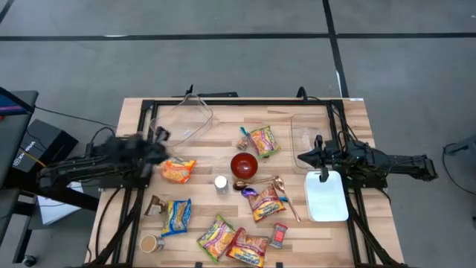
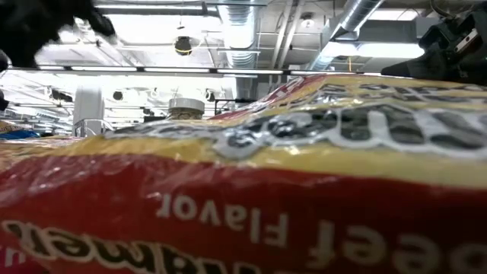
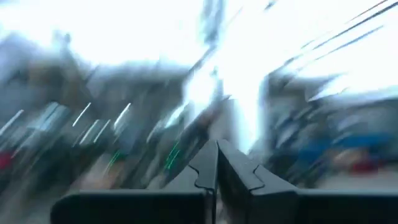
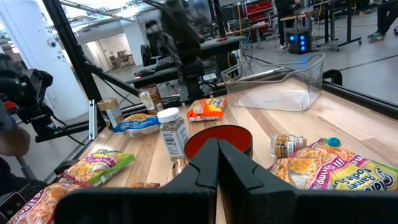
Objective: Pick & Place Food Item
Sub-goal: Put the orange seasoning pack into the left transparent bin
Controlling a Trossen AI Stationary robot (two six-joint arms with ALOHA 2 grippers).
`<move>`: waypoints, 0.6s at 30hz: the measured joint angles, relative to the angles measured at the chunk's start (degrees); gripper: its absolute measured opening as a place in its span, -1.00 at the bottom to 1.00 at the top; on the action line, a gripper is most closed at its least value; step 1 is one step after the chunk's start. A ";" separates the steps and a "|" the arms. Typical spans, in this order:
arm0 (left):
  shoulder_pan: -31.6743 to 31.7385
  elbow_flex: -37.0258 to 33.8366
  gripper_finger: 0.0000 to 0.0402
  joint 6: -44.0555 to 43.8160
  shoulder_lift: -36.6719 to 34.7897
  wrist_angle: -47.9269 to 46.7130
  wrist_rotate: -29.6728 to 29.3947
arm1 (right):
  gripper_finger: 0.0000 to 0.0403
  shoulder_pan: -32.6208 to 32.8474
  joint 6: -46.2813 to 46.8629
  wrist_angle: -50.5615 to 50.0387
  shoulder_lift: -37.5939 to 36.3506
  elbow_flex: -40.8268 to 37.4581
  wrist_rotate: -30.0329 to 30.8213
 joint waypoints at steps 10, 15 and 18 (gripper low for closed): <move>-0.01 0.00 -0.99 -12.41 0.08 20.65 3.40 | -1.00 0.01 0.02 0.00 0.00 0.00 -0.01; -0.01 0.00 -0.99 -15.65 0.15 15.67 10.60 | -1.00 -0.36 -10.28 0.20 0.00 0.00 1.66; 0.01 0.00 -0.99 -15.47 0.15 13.40 12.56 | -1.00 -1.52 -23.61 4.18 0.02 0.00 5.59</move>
